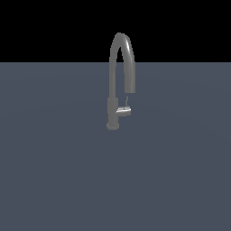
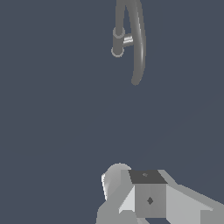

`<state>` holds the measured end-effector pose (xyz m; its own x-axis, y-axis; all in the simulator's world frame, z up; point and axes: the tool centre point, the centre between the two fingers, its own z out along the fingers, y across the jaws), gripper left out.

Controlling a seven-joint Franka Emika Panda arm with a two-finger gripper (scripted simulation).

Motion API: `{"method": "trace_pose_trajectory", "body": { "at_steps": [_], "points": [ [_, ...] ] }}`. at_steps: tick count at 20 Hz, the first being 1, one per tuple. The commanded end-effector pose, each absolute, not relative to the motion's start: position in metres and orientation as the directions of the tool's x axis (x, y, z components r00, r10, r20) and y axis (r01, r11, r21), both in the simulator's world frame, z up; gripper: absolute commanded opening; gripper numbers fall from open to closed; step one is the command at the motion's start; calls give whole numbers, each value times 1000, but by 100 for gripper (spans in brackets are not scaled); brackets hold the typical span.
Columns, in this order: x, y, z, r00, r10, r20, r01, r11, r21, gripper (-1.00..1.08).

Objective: Turn on the faucet by rotating a designated handle.

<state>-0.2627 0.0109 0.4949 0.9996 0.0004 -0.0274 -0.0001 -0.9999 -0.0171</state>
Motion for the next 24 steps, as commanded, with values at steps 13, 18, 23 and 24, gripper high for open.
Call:
{"method": "trace_pose_trajectory", "body": {
  "at_steps": [13, 18, 23, 24],
  "points": [
    [-243, 13, 493, 997, -34, -73, -38, -998, -51, -100],
    [-222, 14, 490, 990, -68, -121, -79, -993, -83, -100],
    [-194, 14, 485, 976, -111, -187, -135, -983, -124, -100],
    [-188, 14, 483, 972, -119, -201, -148, -980, -132, -100]
  ]
}}
